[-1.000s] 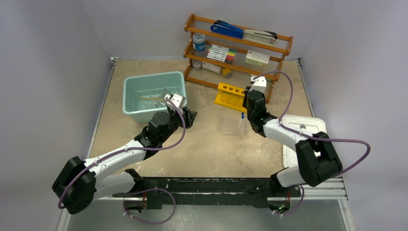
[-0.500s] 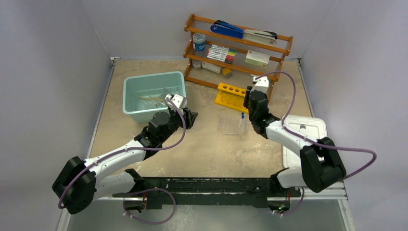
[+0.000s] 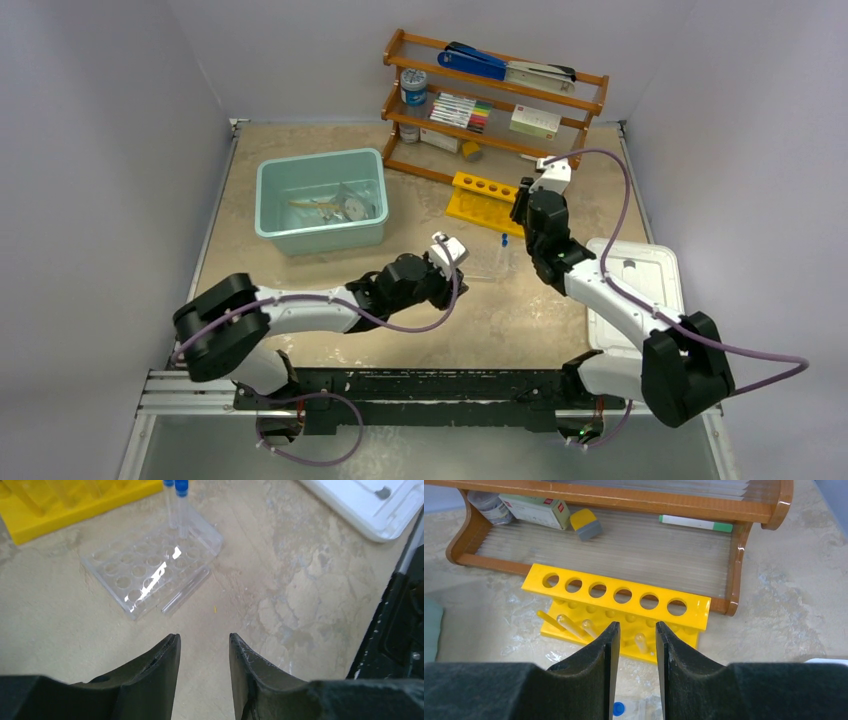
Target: Organize the chemistry lab equipment
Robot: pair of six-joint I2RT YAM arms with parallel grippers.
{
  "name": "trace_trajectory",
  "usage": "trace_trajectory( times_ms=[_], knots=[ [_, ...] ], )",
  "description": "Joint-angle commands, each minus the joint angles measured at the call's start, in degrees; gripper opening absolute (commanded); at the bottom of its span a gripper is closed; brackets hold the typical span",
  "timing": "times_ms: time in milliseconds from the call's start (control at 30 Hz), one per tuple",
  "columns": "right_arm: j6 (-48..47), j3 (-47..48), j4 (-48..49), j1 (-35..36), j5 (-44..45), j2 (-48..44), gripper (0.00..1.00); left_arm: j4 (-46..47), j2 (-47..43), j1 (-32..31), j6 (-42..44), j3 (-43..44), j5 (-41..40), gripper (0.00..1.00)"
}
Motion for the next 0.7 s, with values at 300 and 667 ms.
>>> trace_trajectory(
  times_ms=[300,667],
  knots=[
    [-0.78,-1.03,-1.52,-0.14,0.82,-6.14,0.35,8.74,15.44,0.15,4.65,5.55,2.81,0.40],
    [-2.35,-2.54,-1.55,-0.21,1.44,-8.04,0.35,11.52,21.59,0.83,10.95,7.62,5.20,0.41]
  ],
)
